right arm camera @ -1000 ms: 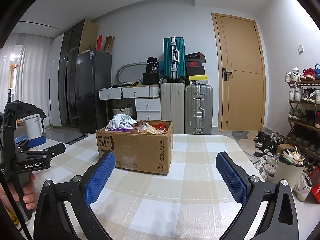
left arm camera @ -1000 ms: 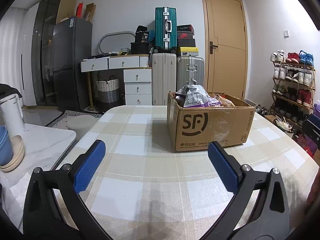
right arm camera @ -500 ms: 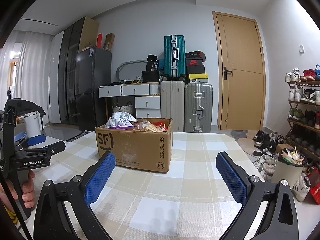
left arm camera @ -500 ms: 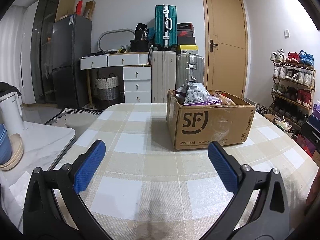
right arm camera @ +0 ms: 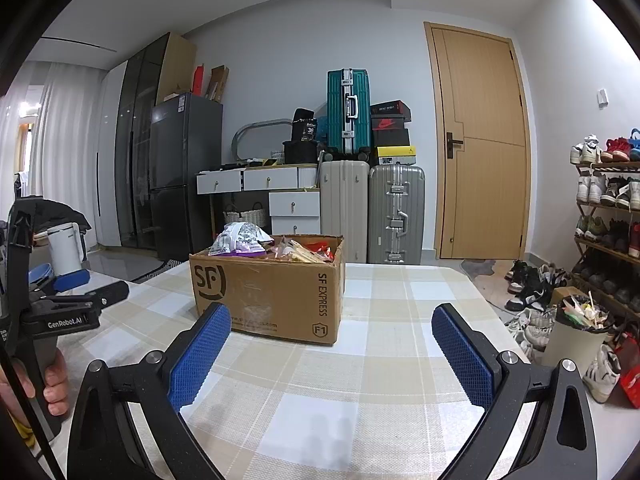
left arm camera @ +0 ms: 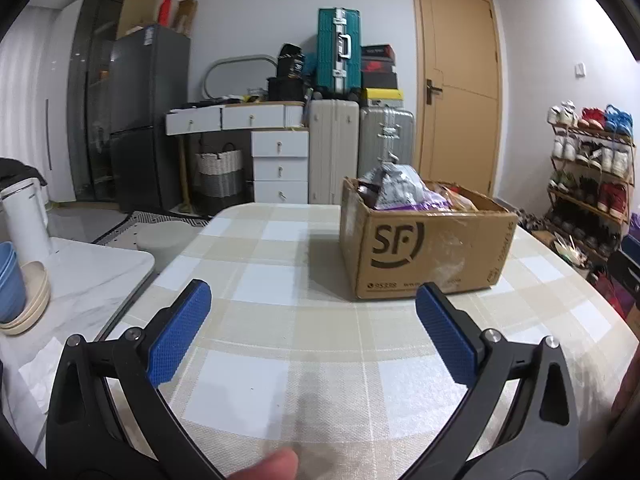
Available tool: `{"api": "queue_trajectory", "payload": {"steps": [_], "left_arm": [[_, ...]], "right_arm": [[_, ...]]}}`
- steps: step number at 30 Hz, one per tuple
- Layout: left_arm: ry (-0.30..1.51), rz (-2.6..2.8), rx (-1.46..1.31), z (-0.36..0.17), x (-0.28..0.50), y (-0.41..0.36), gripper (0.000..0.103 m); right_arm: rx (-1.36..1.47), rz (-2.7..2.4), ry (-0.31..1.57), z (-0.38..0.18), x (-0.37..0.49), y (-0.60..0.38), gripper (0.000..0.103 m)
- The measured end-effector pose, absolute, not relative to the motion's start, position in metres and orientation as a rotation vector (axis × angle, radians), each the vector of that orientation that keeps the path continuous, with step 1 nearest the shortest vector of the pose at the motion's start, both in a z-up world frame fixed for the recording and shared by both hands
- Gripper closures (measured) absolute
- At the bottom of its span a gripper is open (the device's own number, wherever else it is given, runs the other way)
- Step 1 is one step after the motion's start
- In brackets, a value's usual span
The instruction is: Organize snacks
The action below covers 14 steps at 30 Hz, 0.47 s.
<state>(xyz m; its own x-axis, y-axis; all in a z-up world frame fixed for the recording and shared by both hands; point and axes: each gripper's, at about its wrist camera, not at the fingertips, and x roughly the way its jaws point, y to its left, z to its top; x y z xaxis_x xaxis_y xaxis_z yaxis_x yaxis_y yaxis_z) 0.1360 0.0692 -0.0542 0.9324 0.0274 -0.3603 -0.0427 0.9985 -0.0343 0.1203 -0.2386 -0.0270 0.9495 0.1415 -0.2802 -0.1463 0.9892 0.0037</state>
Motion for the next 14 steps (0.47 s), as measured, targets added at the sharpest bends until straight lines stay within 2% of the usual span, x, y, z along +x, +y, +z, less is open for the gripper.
{"api": "queue_trajectory", "payload": {"steps": [14], "left_arm": [[0.355,0.003,-0.015,-0.0544,0.1319,0.0617,0.001]], "right_arm": [[-0.014,0.146,0.292,-0.0274,0.1208,-0.2388,0.001]]}}
